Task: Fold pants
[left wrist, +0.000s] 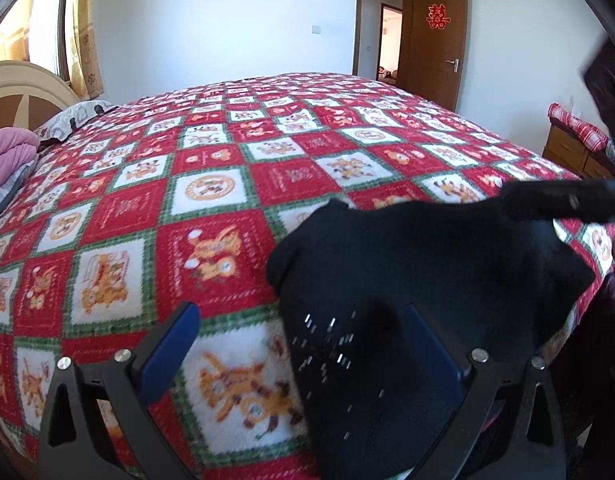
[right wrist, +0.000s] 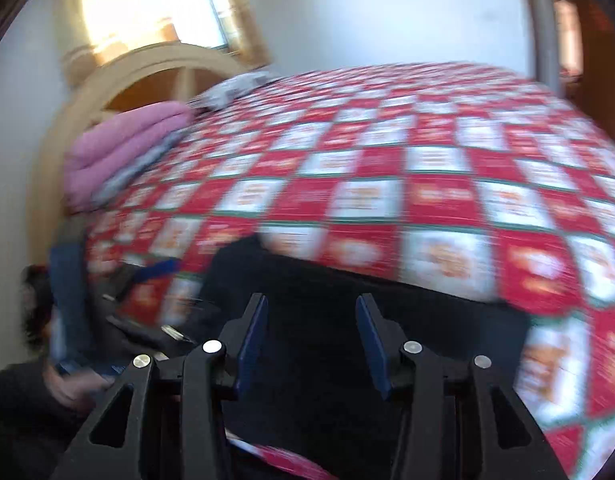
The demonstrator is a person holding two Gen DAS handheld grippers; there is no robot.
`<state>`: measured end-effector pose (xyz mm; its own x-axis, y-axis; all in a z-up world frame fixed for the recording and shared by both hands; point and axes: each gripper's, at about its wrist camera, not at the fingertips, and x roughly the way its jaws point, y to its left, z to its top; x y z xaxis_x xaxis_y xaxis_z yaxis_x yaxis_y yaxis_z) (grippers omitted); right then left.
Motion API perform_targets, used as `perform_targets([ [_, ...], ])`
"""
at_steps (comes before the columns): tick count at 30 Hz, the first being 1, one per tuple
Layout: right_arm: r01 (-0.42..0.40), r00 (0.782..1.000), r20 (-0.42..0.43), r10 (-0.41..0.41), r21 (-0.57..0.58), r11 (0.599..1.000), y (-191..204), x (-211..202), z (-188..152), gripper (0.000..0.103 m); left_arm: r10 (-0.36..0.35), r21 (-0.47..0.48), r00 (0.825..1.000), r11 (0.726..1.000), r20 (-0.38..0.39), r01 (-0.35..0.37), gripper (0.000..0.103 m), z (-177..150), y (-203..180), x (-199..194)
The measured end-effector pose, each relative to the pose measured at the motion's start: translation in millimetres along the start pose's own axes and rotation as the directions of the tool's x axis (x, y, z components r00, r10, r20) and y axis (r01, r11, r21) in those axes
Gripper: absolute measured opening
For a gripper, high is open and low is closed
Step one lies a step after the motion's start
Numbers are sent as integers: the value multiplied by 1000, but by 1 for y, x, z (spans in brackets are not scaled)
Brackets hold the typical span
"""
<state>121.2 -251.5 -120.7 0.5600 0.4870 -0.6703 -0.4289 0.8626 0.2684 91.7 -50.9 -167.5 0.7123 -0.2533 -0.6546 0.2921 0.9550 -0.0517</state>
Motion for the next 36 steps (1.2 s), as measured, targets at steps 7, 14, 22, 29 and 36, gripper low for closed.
perform_targets([
  [7,-142,969,-196,148,45,989,34,97,19,48,-22,-53,998,998,-65,19,103,-28,17,12],
  [14,-135,978,-139,154,134,982,12,99,27,48,-30,-50,999,998,-39,28,103,-29,16,9],
  [22,84,996,-16,-82,150,985,-39,-14,0,59,-216,-168,976,962,10,214,103,-20,22,5],
  [29,235,972,-79,-221,378,896,-122,-48,-53,60,-243,-145,970,960,5,241,101,-9,12,17],
  [36,96,995,-39,-88,414,905,-129,-38,-66,60,-179,-81,984,981,-5,178,101,-4,4,29],
])
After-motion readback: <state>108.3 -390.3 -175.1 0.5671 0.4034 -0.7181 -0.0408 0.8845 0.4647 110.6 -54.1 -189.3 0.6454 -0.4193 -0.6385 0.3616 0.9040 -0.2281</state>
